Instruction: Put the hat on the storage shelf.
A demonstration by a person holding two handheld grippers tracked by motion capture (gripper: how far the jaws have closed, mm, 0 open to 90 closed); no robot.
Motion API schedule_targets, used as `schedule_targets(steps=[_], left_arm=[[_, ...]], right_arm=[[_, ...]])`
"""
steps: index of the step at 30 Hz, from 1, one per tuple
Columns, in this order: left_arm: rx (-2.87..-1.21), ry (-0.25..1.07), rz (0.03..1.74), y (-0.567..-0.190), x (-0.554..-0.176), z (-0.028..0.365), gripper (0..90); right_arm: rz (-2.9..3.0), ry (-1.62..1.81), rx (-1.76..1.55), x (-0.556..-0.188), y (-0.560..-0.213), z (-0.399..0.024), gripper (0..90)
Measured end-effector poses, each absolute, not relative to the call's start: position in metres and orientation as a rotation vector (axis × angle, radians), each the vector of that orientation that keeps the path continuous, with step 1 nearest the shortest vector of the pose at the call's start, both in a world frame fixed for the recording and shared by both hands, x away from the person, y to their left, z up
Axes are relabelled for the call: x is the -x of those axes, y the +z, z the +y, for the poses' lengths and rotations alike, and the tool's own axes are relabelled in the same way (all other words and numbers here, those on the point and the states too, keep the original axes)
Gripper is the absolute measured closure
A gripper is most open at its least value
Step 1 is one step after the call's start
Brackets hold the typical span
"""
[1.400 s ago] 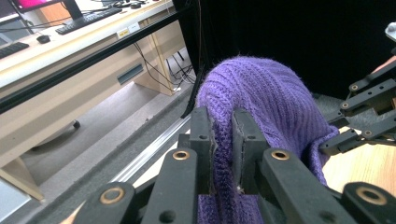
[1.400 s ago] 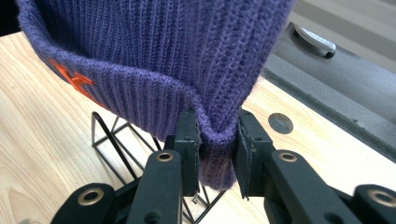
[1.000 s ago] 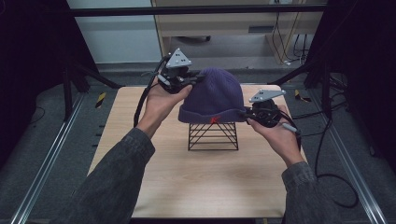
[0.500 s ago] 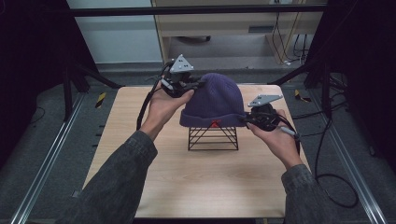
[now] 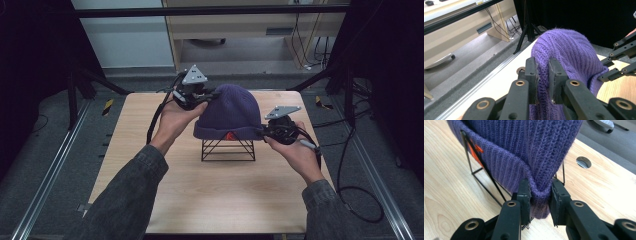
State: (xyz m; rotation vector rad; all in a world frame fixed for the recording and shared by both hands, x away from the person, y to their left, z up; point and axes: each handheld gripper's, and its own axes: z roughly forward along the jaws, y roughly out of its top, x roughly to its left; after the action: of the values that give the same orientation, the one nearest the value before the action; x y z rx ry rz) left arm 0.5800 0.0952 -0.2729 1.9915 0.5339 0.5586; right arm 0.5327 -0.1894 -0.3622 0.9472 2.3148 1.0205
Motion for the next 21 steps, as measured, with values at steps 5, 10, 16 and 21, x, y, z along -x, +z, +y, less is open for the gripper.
schedule_targets(steps=[5, 10, 16, 21], left_arm=[[-1.998, 0.558, 0.535, -0.274, -0.581, 0.097, 79.4], [-2.007, 0.563, 0.533, -0.278, -0.580, 0.098, 79.4], [-2.007, 0.557, 0.526, -0.279, -0.577, 0.099, 79.4], [-2.016, 0.555, 0.520, -0.280, -0.574, 0.099, 79.3]], right_arm=[[2.325, 1.028, -0.939, -0.532, -0.367, -0.185, 72.4], [2.339, 1.008, -0.939, -0.532, -0.371, -0.181, 72.0], [2.345, 1.007, -0.944, -0.533, -0.376, -0.179, 71.3], [2.342, 1.013, -0.965, -0.533, -0.384, -0.179, 70.8]])
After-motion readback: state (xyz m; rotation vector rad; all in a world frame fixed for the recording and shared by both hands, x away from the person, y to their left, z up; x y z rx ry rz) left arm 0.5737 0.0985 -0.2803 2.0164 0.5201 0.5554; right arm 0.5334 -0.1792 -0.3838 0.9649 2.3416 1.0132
